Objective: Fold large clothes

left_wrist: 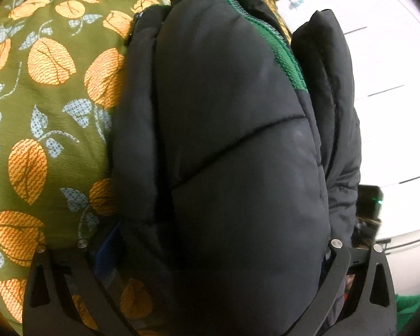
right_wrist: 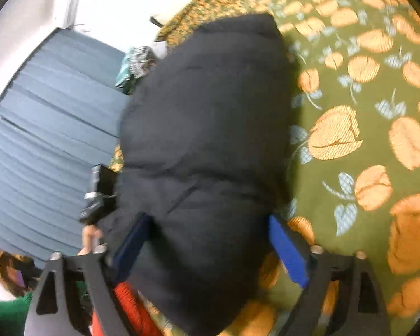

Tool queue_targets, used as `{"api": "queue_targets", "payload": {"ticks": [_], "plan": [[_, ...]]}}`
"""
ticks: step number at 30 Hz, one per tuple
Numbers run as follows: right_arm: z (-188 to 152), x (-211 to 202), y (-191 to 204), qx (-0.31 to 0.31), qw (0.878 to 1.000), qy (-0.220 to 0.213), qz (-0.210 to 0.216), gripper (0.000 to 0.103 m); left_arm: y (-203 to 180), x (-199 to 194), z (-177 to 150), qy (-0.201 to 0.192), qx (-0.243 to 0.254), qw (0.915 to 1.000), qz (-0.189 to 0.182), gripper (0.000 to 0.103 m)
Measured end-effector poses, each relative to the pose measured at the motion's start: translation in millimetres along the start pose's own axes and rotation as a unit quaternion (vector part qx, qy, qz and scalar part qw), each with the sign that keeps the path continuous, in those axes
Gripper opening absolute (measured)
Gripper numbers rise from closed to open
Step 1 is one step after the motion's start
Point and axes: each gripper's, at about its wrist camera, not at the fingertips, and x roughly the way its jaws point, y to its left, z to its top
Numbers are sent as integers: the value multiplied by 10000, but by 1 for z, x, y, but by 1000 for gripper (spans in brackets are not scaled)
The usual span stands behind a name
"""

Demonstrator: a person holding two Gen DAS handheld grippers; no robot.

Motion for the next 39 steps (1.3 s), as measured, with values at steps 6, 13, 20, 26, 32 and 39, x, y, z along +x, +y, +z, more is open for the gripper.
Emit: {"api": "queue_targets", "payload": {"ticks": [6,13,20,26,32,39], "plan": [[16,36,-13,391,9972,297,571,89,-13,-1,-2,-206,-6,9998,26,61],[23,18,73,-1570,9872,25,-275,71,-62,-24,-23,-541,529,9954,595,32],[38,-29,129,-2526,9661,-530,-13,69,-119,-58,-31,-1018,907,9886,640,31],[75,-53,137,-2832,9541,-927,285,69,-160,-75,13,-1454,1198,9797,687,31],[140,-45,123,-2951,9478,-1148,383,69,-166,-61,71,-1653,1268,9748,791,31],[217,10,38,-2216,9721,-677,359,70,-122,20,122,-1149,863,9845,1010,35]]}}
